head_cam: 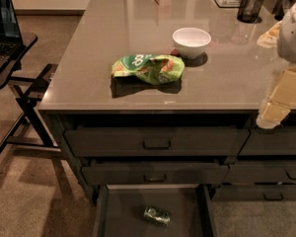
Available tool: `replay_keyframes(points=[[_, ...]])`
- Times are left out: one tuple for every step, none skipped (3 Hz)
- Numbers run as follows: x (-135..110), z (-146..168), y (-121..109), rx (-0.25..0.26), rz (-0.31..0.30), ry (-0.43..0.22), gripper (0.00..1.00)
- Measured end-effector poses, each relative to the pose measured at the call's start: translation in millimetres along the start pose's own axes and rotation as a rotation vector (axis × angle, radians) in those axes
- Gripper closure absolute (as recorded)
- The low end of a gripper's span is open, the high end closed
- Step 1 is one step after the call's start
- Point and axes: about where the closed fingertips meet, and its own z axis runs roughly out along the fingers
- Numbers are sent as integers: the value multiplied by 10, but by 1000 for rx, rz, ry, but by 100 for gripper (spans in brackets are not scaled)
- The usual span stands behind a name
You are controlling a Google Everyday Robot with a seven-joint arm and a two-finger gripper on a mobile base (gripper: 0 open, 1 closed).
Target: Pick green can from bottom drawer and place on counter
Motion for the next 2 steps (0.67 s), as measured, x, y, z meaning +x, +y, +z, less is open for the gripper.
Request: replay_keyframes(points=[[0, 2, 0, 0, 0, 0, 0], [12, 103, 20, -13, -5, -5, 0]])
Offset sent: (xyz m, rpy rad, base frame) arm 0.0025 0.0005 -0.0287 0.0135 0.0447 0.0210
